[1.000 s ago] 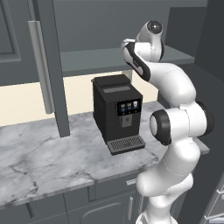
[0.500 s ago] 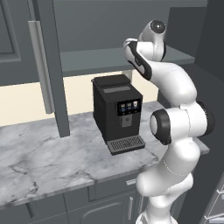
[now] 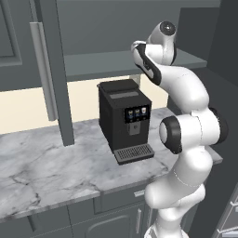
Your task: Open the cabinet directly in front. Then move the beer and the mug to the dining counter with the candle on it.
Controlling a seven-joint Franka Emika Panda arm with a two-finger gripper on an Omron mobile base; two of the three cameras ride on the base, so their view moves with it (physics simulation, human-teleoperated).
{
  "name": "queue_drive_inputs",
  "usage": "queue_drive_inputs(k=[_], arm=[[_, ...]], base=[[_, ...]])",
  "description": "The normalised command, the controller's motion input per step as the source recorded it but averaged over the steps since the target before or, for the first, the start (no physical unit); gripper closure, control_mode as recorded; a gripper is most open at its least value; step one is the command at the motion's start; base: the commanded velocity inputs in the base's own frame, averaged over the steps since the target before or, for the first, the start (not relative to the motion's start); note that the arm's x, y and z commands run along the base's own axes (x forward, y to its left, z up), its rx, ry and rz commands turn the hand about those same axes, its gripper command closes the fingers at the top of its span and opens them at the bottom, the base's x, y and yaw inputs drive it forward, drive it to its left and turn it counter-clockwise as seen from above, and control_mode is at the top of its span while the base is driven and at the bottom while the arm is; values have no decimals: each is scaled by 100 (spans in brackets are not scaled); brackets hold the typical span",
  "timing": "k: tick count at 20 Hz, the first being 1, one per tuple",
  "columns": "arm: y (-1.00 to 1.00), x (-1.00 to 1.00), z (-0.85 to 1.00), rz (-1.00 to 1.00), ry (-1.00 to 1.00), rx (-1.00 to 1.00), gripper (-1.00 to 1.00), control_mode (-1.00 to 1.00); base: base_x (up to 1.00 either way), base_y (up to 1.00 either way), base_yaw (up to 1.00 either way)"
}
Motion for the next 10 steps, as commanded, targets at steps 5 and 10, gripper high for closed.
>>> queue_drive_inputs(k=[5, 10], arm=[[1, 0, 0, 0, 0, 0, -100, -100], [0, 6, 0, 0, 0, 0, -100, -100]], base=[[0, 0, 0], [0, 0, 0]])
